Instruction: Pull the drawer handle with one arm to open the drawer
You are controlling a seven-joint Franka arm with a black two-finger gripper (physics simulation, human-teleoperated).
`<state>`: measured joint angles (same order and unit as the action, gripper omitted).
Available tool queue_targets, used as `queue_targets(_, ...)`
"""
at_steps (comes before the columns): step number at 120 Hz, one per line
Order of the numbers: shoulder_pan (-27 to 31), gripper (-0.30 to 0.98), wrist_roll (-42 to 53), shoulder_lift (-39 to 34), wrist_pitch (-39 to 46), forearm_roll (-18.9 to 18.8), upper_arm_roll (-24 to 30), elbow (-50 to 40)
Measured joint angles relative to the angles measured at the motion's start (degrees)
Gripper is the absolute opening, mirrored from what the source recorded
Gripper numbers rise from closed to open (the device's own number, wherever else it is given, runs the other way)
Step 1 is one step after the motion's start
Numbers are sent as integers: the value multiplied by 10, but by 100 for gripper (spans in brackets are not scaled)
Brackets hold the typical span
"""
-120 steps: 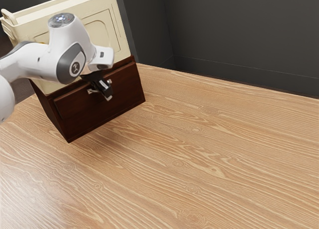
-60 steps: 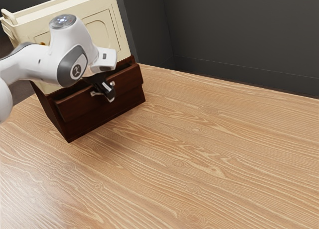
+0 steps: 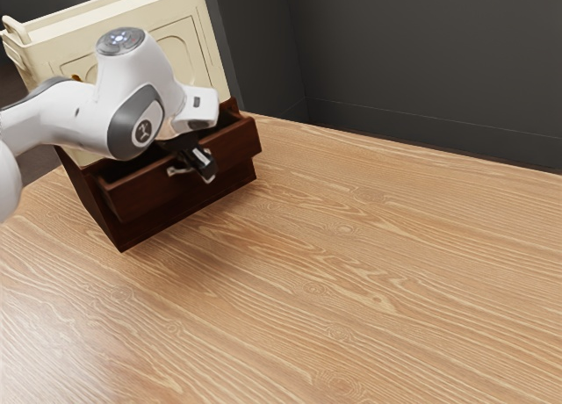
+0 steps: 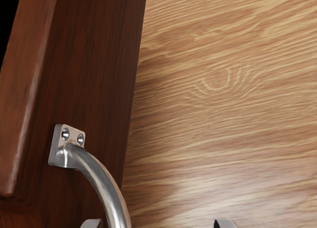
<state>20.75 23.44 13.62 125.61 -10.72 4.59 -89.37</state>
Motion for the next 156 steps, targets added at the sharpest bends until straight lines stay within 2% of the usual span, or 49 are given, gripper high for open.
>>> queue_targets(32, -11, 25, -14, -17, 6, 1, 0, -26)
queue_targets(42, -16, 31, -19, -21, 7, 0, 1, -33)
queue_targets(85, -25, 23, -37, -34, 14, 1, 0, -50)
queue_targets(156, -48, 26, -64, -52, 34, 2, 1, -79)
